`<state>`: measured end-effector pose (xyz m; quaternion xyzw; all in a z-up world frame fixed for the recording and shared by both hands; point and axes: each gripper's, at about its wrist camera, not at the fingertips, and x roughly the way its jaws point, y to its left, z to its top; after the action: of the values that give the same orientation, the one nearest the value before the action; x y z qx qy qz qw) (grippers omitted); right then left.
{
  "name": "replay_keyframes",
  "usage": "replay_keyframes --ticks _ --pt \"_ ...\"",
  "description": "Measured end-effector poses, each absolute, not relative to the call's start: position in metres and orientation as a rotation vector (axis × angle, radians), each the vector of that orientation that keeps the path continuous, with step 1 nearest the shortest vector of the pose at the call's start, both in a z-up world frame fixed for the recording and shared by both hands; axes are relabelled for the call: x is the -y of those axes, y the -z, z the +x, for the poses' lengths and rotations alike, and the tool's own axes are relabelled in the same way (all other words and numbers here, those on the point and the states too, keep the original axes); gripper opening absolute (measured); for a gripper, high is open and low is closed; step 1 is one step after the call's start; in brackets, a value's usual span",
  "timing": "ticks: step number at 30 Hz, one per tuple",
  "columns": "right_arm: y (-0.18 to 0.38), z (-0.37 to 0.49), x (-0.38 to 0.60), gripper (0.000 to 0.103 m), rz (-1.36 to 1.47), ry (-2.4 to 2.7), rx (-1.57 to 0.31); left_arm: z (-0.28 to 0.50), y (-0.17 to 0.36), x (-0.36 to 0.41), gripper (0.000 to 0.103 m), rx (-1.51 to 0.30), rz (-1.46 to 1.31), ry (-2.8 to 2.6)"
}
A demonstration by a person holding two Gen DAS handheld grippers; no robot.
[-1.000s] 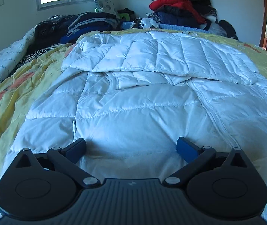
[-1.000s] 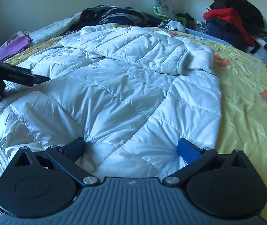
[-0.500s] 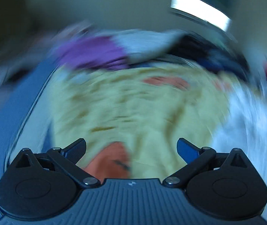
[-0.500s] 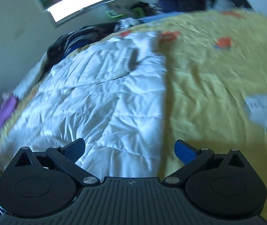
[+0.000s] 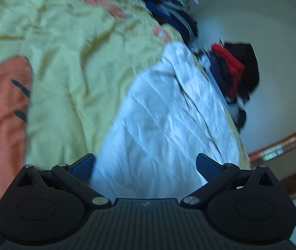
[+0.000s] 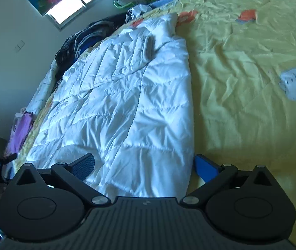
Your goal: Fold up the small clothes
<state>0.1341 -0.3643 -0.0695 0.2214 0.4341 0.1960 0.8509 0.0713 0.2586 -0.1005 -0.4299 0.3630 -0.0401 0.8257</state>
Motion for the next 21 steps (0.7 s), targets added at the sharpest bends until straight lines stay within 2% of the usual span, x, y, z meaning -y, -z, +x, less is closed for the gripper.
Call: replay_keyframes --ticks 8,11,12,14,15,16,18,19,20,21 --pt "0.088 0.132 0.395 0.102 0.867 -0.497 -1.023 0.066 0.107 -0.233 0.103 -0.874 -0.876 0.278" --pt "0.089 0.13 0.397 0.1 0.892 -0.498 -1.048 0.063 0.108 -0.228 0.103 -0.879 -0.878 0.294" --pt "0.088 0.128 0.397 0.1 0.89 -0.493 -1.055 0.062 0.108 -0.227 0.1 -0.883 -0.885 0.299" --pt "0.087 0.125 0.394 0.101 0.897 -0.508 -1.067 0.06 0.109 -0.224 0.089 -0.893 -0.88 0.304" --pt "0.087 0.124 0.393 0.1 0.909 -0.522 -1.074 0.059 0.109 -0.223 0.072 -0.899 -0.878 0.303" --pt "0.089 0.122 0.39 0.095 0.928 -0.54 -1.079 0.058 0.111 -0.222 0.049 -0.908 -0.874 0.295" --pt "0.092 0.119 0.384 0.08 0.954 -0.568 -1.076 0.06 0.119 -0.223 0.036 -0.942 -0.879 0.268" --pt "0.094 0.118 0.38 0.064 0.959 -0.568 -1.079 0.059 0.121 -0.226 0.036 -0.937 -0.903 0.266" --pt "0.097 0.119 0.378 0.056 0.956 -0.559 -1.095 0.058 0.123 -0.229 0.036 -0.937 -0.927 0.268" --pt "0.099 0.119 0.376 0.056 0.953 -0.55 -1.106 0.058 0.124 -0.231 0.036 -0.937 -0.938 0.27"
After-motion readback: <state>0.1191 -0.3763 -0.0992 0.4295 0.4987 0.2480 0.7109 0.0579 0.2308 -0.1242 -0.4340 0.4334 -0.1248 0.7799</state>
